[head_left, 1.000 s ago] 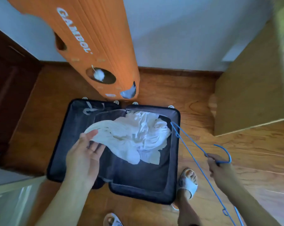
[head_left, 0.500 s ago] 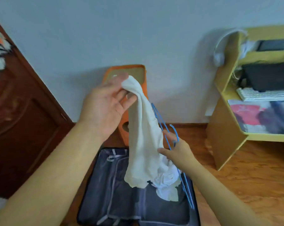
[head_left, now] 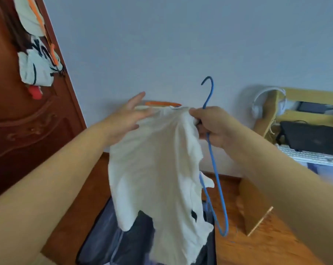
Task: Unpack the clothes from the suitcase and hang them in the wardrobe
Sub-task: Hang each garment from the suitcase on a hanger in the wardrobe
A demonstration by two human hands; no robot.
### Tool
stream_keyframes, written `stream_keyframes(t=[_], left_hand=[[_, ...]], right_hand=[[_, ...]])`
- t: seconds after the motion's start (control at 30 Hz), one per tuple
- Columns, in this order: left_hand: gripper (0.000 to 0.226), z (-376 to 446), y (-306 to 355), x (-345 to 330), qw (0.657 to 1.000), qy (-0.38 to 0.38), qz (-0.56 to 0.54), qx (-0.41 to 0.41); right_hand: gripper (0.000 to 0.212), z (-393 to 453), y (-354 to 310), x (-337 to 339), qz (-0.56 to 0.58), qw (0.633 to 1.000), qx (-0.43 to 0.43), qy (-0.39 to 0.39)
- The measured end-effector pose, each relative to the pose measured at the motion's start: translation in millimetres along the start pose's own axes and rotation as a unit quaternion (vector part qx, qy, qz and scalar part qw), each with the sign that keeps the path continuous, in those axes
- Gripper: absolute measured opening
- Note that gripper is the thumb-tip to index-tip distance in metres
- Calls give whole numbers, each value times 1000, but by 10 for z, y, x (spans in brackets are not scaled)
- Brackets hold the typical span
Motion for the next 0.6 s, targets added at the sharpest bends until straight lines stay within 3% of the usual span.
stream_keyframes(t=[0.13, 0.23, 0.3, 0.4, 0.43, 0.53, 0.57, 0.6], left_hand=[[110, -953, -554, -492, 997, 54, -29, -36], [112, -1514, -1232, -837, 997, 65, -14, 33], [94, -1653, -1518, -963, 993, 101, 3, 59], [26, -1646, -1647, -775, 972, 197, 6, 127], [15, -1623, -1645, -661, 959, 229, -48, 160], [18, -1546, -1456, -385, 875, 265, -306, 265], [22, -1468, -1287, -305, 870, 238, -345, 261], [23, -1390, -1073, -249, 888, 194, -340, 239]], right_hand=[[17, -36, -188, -321, 34, 996, -78, -28], [18, -39, -324, -426, 60, 992, -104, -42], [20, -11, -461, -432, 71, 991, -105, -47], [19, 4, -674, -241, 69, 993, -91, -41], [19, 41, -726, -103, 56, 995, -76, -28], [23, 256, -741, 458, -74, 997, -11, 34], [24, 343, -690, 669, -139, 988, 9, 62], [24, 406, -622, 863, -197, 976, 23, 89]])
Point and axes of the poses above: each hand's wrist, its own z-axis towards the middle knuckle, its own x-axis out of the back of the hand, y = z × x, the point moved 8 cm from there along z, towards the middle knuckle, and after that the axes turned 12 degrees about y, right-handed, at the moved point
